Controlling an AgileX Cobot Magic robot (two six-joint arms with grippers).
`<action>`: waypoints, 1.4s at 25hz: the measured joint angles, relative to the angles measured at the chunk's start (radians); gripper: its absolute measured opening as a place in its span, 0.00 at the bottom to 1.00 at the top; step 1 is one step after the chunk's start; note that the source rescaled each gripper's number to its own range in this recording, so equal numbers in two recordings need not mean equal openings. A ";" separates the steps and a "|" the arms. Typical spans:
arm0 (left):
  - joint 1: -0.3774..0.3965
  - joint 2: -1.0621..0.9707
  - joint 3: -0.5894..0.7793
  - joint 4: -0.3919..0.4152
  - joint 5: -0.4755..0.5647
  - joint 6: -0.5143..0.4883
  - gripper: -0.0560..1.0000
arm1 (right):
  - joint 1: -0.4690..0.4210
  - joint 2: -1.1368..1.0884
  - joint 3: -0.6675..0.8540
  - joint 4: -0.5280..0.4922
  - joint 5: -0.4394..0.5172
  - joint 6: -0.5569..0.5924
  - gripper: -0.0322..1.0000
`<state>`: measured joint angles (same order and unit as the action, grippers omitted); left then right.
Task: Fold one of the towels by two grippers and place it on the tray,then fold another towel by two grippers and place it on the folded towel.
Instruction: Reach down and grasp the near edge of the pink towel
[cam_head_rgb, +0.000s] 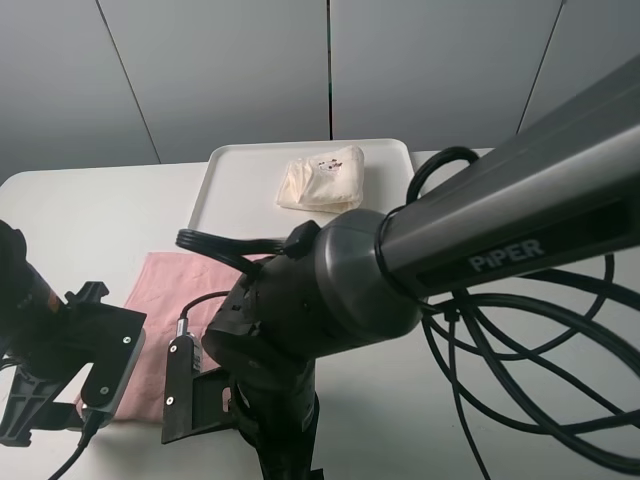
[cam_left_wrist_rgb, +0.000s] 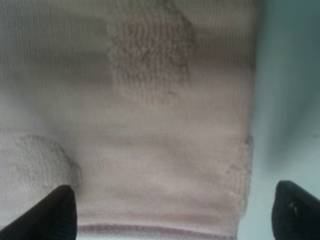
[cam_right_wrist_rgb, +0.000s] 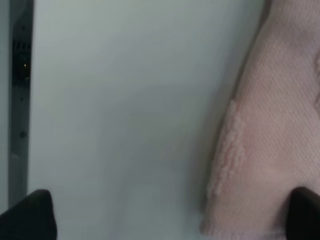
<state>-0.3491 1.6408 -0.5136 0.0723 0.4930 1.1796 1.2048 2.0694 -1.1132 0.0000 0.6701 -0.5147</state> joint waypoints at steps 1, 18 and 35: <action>0.000 0.000 0.000 0.000 0.000 0.000 0.99 | 0.000 0.000 0.000 0.000 0.000 0.000 1.00; 0.000 -0.002 0.073 -0.016 -0.057 0.047 0.99 | 0.000 0.002 -0.002 -0.016 0.010 0.007 1.00; 0.000 0.024 0.079 -0.018 -0.097 0.051 0.99 | 0.000 0.002 -0.002 -0.033 0.017 0.007 1.00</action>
<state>-0.3491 1.6648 -0.4348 0.0542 0.3957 1.2305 1.2048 2.0710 -1.1151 -0.0330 0.6876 -0.5077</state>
